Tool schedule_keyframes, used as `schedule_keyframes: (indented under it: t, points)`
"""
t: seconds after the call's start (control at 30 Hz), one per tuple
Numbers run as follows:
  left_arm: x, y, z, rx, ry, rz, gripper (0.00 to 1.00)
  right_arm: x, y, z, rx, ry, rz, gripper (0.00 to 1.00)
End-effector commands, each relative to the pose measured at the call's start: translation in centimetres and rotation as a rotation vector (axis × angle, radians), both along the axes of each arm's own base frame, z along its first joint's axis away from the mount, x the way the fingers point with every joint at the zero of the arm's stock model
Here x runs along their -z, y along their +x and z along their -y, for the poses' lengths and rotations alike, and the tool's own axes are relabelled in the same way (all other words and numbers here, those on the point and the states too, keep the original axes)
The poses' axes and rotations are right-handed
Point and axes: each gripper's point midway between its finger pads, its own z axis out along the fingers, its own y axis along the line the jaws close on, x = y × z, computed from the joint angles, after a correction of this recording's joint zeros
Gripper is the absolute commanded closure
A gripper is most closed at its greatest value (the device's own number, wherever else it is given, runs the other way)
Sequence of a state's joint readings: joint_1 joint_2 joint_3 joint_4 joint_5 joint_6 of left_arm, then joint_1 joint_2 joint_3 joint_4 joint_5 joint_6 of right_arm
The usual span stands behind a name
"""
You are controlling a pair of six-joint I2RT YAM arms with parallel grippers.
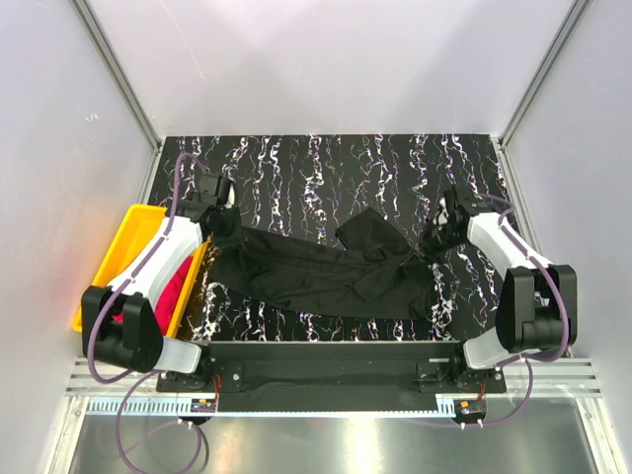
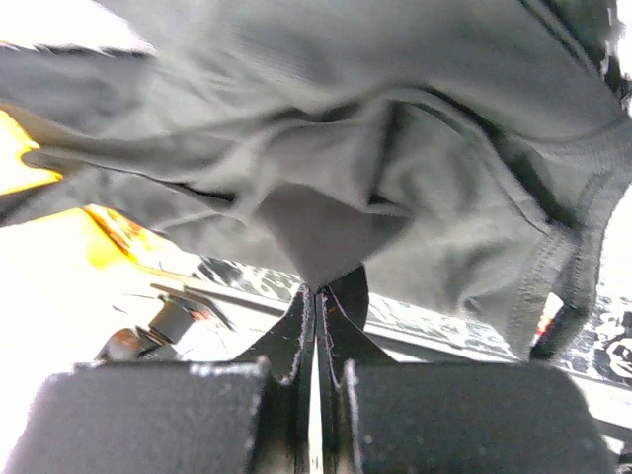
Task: Fold and stack the t-shirts
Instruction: Flatten the tshirt out
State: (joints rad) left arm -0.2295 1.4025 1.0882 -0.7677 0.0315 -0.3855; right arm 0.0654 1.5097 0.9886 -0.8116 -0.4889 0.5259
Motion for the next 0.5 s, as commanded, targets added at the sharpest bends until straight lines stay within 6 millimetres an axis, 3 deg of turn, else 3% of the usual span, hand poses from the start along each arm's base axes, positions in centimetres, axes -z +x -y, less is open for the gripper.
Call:
schedule_keyframes:
  t: [0.0, 0.1, 0.13, 0.2, 0.23, 0.27, 0.3, 0.33, 0.4, 0.43, 0.47]
  points:
    - [-5.2, 1.4, 0.1, -0.037, -0.055, 0.135, 1.00, -4.1, 2.7, 0.0, 0.041, -0.013, 0.129, 1.00]
    - [-8.1, 1.9, -0.4, -0.073, -0.064, 0.210, 1.00, -7.6, 6.3, 0.9, 0.102, -0.034, 0.235, 1.00]
    - [-8.9, 2.1, -0.5, -0.087, -0.067, 0.231, 1.00, -10.2, 8.2, 1.1, 0.130, -0.030, 0.303, 1.00]
    - [-11.3, 2.9, -1.0, -0.114, -0.057, 0.300, 1.00, -12.3, 10.4, 2.6, 0.187, -0.050, 0.364, 1.00]
    - [-12.0, 3.2, -1.2, -0.123, -0.055, 0.321, 1.00, -15.1, 11.9, 3.0, 0.197, -0.052, 0.444, 1.00]
    - [-13.5, 3.8, -1.4, -0.133, -0.050, 0.360, 1.00, -16.3, 12.9, 4.4, 0.234, -0.074, 0.481, 1.00]
    - [-14.4, 4.0, -1.5, -0.133, -0.047, 0.382, 1.00, -17.4, 13.6, 5.2, 0.251, -0.085, 0.512, 1.00]
    - [-16.3, 4.6, -1.6, -0.129, -0.044, 0.432, 1.00, -20.2, 14.7, 6.4, 0.274, -0.093, 0.591, 1.00]
    - [-18.3, 5.1, -2.1, -0.132, -0.017, 0.485, 1.00, -23.1, 15.5, 7.3, 0.280, -0.098, 0.673, 1.00]
    - [-20.7, 5.4, -2.4, -0.128, -0.006, 0.543, 1.00, -25.9, 15.8, 7.9, 0.279, -0.112, 0.754, 1.00]
    - [-21.9, 5.6, -2.7, -0.130, 0.007, 0.573, 1.00, -27.4, 15.9, 8.3, 0.284, -0.129, 0.798, 1.00]
